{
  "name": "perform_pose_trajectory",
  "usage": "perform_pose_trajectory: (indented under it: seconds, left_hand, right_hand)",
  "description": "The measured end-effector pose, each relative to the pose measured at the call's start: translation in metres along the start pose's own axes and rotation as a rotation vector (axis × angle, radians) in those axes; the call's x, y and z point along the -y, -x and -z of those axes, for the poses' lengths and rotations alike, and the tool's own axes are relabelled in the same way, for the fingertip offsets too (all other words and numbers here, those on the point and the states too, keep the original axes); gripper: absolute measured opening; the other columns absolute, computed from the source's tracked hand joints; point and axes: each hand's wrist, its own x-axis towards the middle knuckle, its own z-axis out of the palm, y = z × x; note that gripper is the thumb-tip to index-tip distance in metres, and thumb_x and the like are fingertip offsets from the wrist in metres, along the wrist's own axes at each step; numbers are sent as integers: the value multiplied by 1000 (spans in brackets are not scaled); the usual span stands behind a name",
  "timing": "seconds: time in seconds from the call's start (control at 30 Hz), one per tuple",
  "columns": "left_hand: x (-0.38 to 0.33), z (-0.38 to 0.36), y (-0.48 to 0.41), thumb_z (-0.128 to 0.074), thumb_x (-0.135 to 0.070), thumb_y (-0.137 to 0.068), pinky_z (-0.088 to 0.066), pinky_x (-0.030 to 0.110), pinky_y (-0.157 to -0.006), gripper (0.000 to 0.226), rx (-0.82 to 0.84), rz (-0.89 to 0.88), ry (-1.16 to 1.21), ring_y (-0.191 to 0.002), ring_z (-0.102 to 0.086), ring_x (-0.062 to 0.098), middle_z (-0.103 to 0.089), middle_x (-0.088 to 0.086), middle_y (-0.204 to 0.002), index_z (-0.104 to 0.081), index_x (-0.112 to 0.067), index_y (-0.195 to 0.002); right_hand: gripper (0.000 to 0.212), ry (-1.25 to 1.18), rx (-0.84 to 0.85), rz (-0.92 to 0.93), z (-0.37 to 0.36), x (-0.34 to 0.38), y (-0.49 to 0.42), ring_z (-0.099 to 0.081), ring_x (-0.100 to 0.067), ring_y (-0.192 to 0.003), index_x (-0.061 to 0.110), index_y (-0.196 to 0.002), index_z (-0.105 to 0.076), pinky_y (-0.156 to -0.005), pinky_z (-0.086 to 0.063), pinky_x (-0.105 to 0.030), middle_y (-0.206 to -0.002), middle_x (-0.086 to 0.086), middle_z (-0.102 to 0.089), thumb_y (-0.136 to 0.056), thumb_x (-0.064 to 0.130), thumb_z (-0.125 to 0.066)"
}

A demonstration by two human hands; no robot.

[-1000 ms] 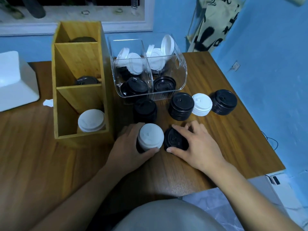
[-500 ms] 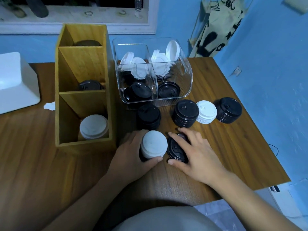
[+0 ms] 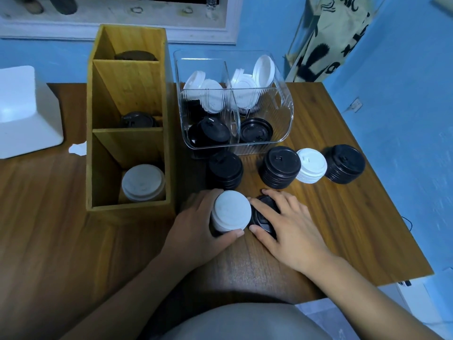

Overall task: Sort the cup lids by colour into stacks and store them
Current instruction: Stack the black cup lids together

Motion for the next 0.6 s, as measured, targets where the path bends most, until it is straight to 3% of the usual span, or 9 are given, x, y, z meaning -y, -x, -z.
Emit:
perform_pose_trajectory:
  seconds: [0.1,0.2,0.27,0.43,0.53,0.6]
  left_hand:
    - [-1,1,0,-72,-71,-70,-36,16,-97,88,-5,-4,7,-120,-45,2,-52,-13,-134,-45,-28,-141]
    - [-2,1,-1,-75,-69,-70,-33,10,-95,87,-4,2,10,-119,-42,-3,-51,-16,-133,-44,-29,-141]
    - [-1,2,0,-77,-68,-70,-30,5,-95,87,-1,8,14,-120,-40,-5,-50,-17,-133,-44,-30,-141]
    - [-2,2,0,-73,-70,-71,-30,3,-95,88,14,4,20,-122,-39,-5,-49,-17,-134,-42,-30,-143]
    - [-3,2,1,-75,-69,-72,-29,1,-96,86,16,7,34,-122,-39,-6,-48,-19,-134,-42,-32,-143]
    - [-2,3,1,-76,-68,-73,-27,0,-96,86,12,5,35,-121,-38,-7,-48,-20,-133,-42,-32,-143]
  right_hand:
    - [60,-61,-111,23,29,0,-10,-44,-21,-134,34,-145,-51,-104,-42,-42,-146,6,-49,-96,68,-42]
    - [36,-203,-305,42,71,0,-46,-60,-18,-104,23,-124,-66,-89,-50,-38,-113,8,-64,-100,46,-51]
    - [23,-202,-325,35,92,-1,-84,-61,-19,-91,21,-114,-68,-81,-52,-38,-99,6,-65,-98,34,-58]
    - [14,-1,-68,-72,104,-3,-185,-65,-27,-93,20,-101,-70,-80,-55,-37,-100,-5,-70,-92,29,-64]
    - [15,104,192,-152,89,-1,-223,-64,-28,-80,16,-92,-69,-70,-52,-34,-91,-6,-68,-88,31,-67]
    - [13,151,275,-161,74,-2,-237,-63,-26,-75,15,-90,-68,-65,-50,-32,-90,-5,-67,-86,28,-65]
